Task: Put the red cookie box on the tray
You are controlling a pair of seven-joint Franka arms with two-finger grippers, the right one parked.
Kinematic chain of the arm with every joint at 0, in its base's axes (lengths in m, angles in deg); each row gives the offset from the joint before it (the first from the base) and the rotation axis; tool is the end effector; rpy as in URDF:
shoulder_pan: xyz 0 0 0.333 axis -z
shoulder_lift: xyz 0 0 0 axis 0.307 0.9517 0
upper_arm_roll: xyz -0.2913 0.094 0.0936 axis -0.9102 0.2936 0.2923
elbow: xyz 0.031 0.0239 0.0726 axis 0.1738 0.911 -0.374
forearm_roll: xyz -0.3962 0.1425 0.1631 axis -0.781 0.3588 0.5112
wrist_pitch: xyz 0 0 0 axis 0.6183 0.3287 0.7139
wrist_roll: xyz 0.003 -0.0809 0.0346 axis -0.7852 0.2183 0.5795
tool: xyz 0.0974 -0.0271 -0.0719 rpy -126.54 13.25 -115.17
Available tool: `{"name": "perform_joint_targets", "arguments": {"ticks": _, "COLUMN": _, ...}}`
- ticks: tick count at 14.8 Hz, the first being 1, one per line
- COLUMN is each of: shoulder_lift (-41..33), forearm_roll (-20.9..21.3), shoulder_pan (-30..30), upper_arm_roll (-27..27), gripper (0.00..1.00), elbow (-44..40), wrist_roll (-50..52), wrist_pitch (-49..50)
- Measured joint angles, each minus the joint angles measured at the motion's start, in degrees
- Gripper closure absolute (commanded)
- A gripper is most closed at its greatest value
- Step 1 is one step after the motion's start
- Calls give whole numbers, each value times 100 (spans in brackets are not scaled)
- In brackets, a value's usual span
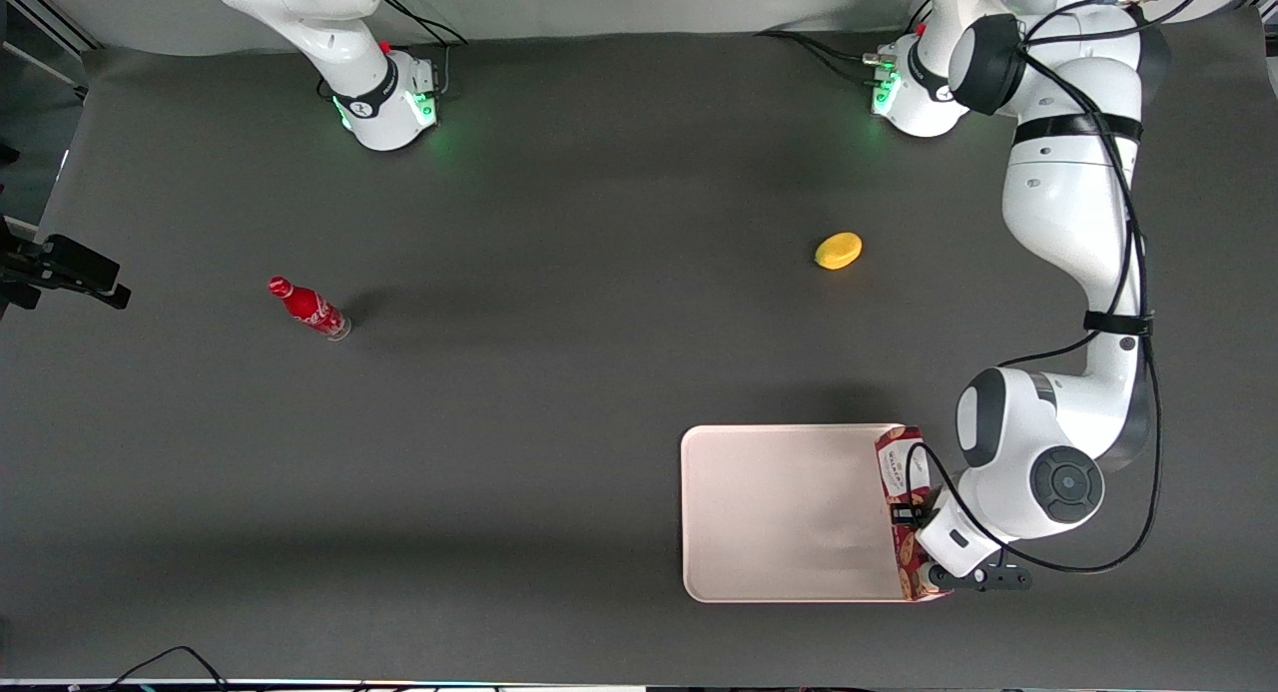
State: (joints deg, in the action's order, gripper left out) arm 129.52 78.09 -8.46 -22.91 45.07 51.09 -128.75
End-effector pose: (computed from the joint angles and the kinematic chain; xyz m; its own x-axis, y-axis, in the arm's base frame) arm 0.8291 -0.1408 0.1964 0.9985 -0.0265 0.0471 -0.0295 -0.9975 0.0640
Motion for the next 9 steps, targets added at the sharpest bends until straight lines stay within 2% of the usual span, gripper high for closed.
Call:
{"name": "perform_joint_targets", "arguments": {"ticks": 2, "shoulder_lift": -28, "forearm_roll": 11, "shoulder_pan": -3, "upper_arm_roll": 17, "gripper": 0, "elbow": 95, "wrist_roll": -52, "wrist_pitch": -228}}
{"name": "perform_joint_targets", "arguments": {"ticks": 5, "shoulder_lift": -302, "forearm_roll": 16, "shoulder_pan": -5, "upper_arm_roll": 23, "gripper": 0, "elbow": 664, "wrist_roll": -166, "wrist_pitch": -988}}
{"name": "perform_joint_targets", "arguments": {"ticks": 9, "shoulder_lift": -1137, "forearm_roll": 20, "shoulder_pan": -67, "upper_arm_roll": 29, "gripper": 0, "elbow": 1092, "wrist_roll": -179, "wrist_pitch": -811}}
